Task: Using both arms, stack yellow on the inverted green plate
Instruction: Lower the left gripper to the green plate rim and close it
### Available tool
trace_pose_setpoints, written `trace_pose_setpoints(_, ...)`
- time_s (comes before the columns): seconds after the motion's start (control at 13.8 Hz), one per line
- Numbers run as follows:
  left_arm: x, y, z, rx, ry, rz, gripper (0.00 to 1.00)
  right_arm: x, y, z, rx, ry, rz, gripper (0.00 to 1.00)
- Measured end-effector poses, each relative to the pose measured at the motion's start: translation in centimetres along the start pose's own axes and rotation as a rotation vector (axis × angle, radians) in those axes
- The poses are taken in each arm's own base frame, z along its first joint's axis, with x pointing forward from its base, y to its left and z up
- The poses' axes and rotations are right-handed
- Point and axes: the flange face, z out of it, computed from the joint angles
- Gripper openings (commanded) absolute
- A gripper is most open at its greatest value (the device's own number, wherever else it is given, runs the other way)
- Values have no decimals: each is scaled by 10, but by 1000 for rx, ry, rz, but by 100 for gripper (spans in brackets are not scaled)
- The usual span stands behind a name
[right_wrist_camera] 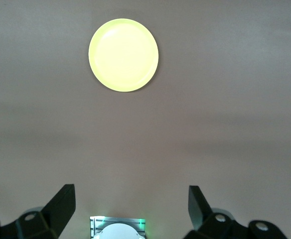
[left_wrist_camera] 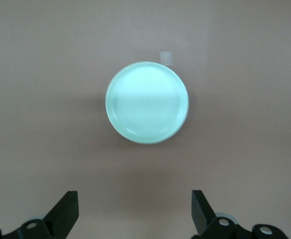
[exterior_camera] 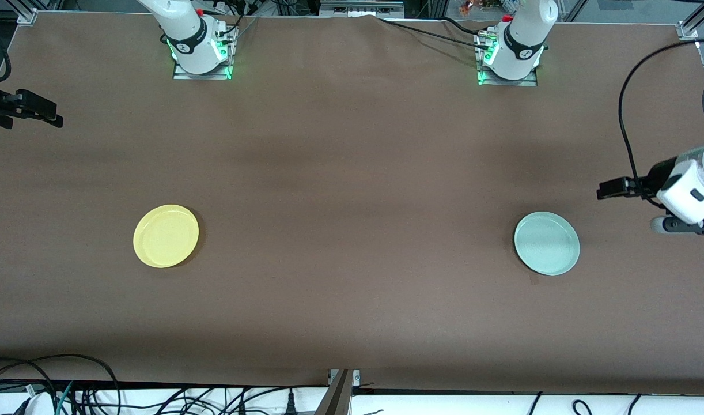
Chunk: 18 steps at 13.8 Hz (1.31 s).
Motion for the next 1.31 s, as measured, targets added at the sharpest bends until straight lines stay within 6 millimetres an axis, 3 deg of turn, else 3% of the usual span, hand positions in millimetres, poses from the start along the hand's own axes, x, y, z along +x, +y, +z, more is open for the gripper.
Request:
trace_pose_setpoints(0.29, 37, -58, 82, -87, 2, 42, 100, 0, 0, 0, 0, -1, 0, 100)
trace_pose_setpoints(0.44, 51, -71, 127, -124, -7, 45, 100, 0, 0, 0, 0, -1, 0, 100)
trace_pose_setpoints(0.58, 60, -73, 159, -132, -17, 42, 100, 0, 0, 0, 0, -2, 0, 100)
trace_pose_setpoints(0.87, 65, -95, 194, -166, -19, -2, 100, 0, 0, 0, 0, -2, 0, 100)
trace_pose_setpoints(1.31, 69, -96, 243, -172, 32, 4, 100, 0, 0, 0, 0, -2, 0, 100)
